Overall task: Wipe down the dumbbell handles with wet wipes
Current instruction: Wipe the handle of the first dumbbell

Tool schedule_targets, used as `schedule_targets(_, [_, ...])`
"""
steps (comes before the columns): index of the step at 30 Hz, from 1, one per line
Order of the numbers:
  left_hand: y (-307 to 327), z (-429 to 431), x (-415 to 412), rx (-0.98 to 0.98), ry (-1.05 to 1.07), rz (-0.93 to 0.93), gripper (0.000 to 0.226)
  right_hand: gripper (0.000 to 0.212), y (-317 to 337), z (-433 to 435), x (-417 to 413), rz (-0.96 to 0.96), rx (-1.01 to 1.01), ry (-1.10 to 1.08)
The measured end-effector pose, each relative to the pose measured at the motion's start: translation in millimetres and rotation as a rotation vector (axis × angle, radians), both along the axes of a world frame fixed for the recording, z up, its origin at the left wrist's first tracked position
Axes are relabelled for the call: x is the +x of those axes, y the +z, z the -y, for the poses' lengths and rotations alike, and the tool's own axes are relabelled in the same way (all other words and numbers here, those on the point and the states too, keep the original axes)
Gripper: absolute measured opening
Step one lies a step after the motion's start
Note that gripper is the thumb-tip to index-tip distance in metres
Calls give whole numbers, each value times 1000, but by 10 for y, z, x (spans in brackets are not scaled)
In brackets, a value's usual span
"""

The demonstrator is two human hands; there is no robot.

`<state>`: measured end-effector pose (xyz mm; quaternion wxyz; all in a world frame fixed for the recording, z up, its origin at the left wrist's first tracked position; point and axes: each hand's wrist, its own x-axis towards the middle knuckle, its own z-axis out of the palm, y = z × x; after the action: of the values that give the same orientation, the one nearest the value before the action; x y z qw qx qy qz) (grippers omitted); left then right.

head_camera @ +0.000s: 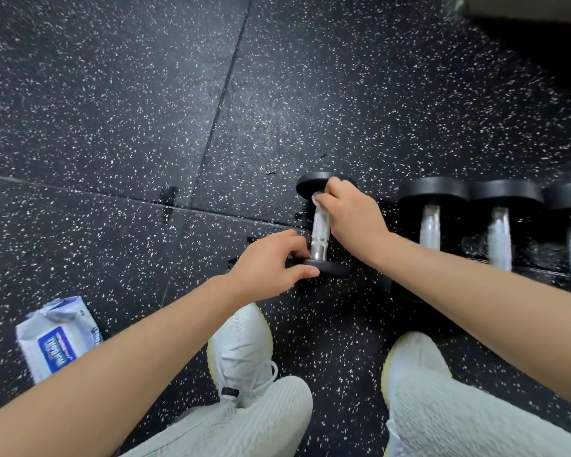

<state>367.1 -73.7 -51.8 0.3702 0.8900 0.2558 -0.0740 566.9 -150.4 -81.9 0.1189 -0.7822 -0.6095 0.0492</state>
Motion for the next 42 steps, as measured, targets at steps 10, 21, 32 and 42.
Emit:
schedule_targets(10, [-23,-18,-33,4,-8,5,30,28,83,89,81,-70,-70,182])
schedule_targets(21, [-17,-24,-18,-42,-4,16,26,24,83,330,-25,-197,-121,346])
schedule_targets(32, [-78,-34,-20,-20,16,38,44,22,109,372,-110,-248,-80,405])
schedule_targets(42, [-24,-33,-1,58,-43,31,39,21,83,173,-42,-178,10,187])
